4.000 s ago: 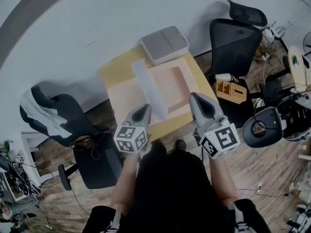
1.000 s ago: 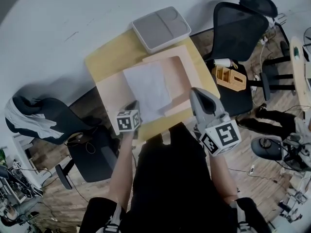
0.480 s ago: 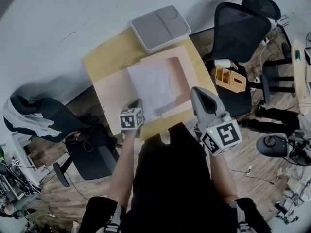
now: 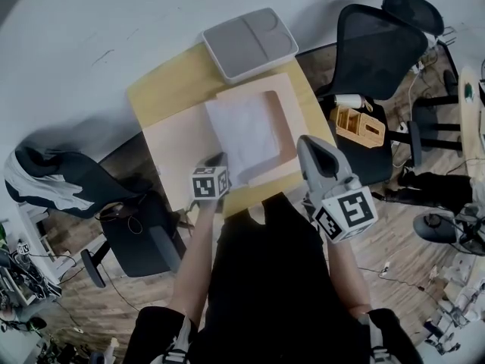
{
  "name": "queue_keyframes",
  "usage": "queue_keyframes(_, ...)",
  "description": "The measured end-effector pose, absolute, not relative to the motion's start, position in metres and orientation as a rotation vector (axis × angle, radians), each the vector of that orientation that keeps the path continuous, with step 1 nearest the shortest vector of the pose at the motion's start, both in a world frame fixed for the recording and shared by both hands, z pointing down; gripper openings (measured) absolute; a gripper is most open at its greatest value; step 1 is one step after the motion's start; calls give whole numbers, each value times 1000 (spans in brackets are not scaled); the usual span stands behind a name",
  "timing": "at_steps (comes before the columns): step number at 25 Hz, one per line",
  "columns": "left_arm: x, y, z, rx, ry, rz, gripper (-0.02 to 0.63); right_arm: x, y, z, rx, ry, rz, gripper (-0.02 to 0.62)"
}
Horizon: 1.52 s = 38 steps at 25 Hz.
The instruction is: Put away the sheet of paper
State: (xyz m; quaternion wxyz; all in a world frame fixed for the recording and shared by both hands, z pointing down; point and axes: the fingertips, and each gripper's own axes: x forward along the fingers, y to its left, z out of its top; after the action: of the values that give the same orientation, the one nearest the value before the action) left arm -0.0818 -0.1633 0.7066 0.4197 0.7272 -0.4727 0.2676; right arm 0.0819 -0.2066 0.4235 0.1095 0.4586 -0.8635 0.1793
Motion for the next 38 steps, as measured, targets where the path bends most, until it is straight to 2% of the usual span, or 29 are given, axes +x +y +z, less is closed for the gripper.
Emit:
queue_keyframes(19, -35, -174, 721, 1750, -1214, 662, 8, 116, -243, 441, 1188, -2586, 557, 0)
queue_keyframes(38, -23, -171, 721, 1732, -1297, 687, 9, 131, -256, 438, 1060, -2661, 533, 0)
